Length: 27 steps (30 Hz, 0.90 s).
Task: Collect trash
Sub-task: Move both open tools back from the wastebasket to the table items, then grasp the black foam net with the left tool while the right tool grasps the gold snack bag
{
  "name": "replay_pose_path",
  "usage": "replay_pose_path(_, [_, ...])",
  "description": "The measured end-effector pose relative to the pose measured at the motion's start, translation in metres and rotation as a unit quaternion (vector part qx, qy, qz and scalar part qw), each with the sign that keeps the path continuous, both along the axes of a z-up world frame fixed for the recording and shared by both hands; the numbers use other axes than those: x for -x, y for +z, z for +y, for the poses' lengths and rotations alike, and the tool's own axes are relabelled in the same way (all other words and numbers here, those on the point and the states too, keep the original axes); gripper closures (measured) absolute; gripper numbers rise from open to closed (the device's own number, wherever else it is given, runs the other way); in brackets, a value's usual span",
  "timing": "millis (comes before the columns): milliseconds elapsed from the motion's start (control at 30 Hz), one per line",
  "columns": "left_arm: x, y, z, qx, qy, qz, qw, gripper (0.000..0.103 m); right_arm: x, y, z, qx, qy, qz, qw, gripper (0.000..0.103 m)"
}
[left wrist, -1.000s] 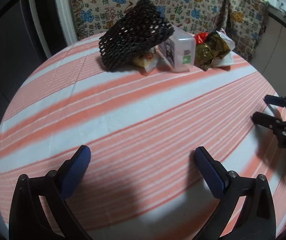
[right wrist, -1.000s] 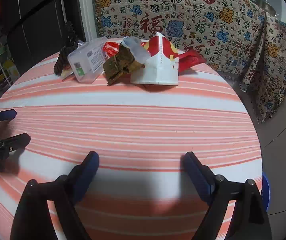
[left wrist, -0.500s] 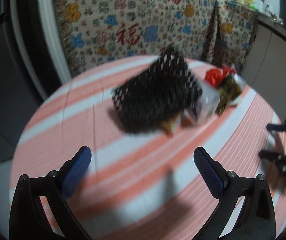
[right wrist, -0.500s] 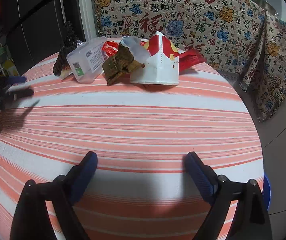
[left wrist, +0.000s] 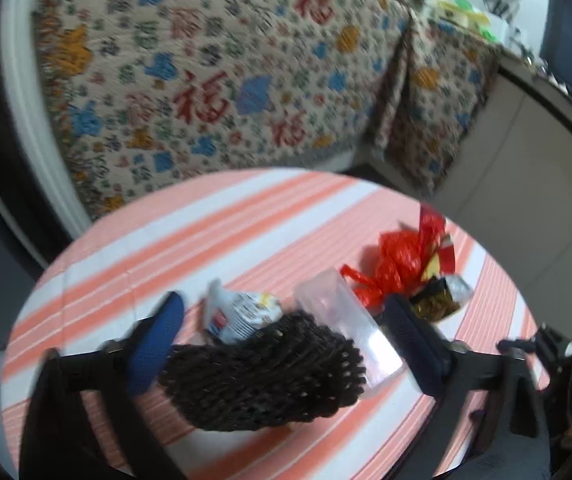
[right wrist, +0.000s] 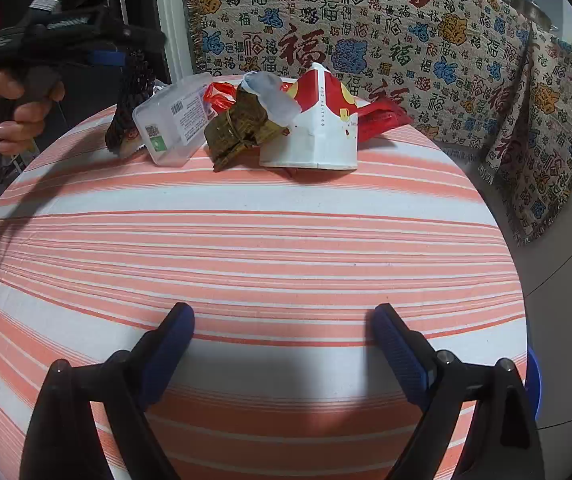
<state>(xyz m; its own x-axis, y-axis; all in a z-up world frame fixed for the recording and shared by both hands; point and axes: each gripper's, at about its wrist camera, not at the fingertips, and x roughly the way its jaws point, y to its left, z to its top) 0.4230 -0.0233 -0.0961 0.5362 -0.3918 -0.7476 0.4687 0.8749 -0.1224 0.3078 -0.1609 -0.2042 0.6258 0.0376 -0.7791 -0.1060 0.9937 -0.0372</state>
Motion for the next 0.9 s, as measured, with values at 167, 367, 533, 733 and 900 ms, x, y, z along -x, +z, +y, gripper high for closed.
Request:
replay_pose_path(167, [0.044, -0.011, 0.015, 0.010, -0.026, 0.015, 0.9995, 0.085, 0.000, 0.000, 0.000, 0.000, 0.000, 0.000, 1.000, 0.010])
replay_pose_path(367, [0.132, -0.029, 0.055, 0.037, -0.010, 0.022, 0.9990, 0.075, 0.000, 0.000, 0.000, 0.000, 0.000, 0.000, 1.000, 0.010])
replay_pose_path(533, [0.172, -0.054, 0.064, 0.003, -0.028, 0.062, 0.9977, 0.057, 0.000, 0.000, 0.000, 0.000, 0.000, 0.000, 1.000, 0.010])
replay_pose_path(733, [0.194, -0.025, 0.086, 0.063, 0.042, 0.031, 0.9967, 0.014, 0.000, 0.000, 0.000, 0.000, -0.001, 0.000, 1.000, 0.010])
replay_pose_path(900, [0.173, -0.002, 0.092, 0.109, 0.176, 0.016, 0.9782, 0.003, 0.000, 0.000, 0.000, 0.000, -0.001, 0.000, 1.000, 0.010])
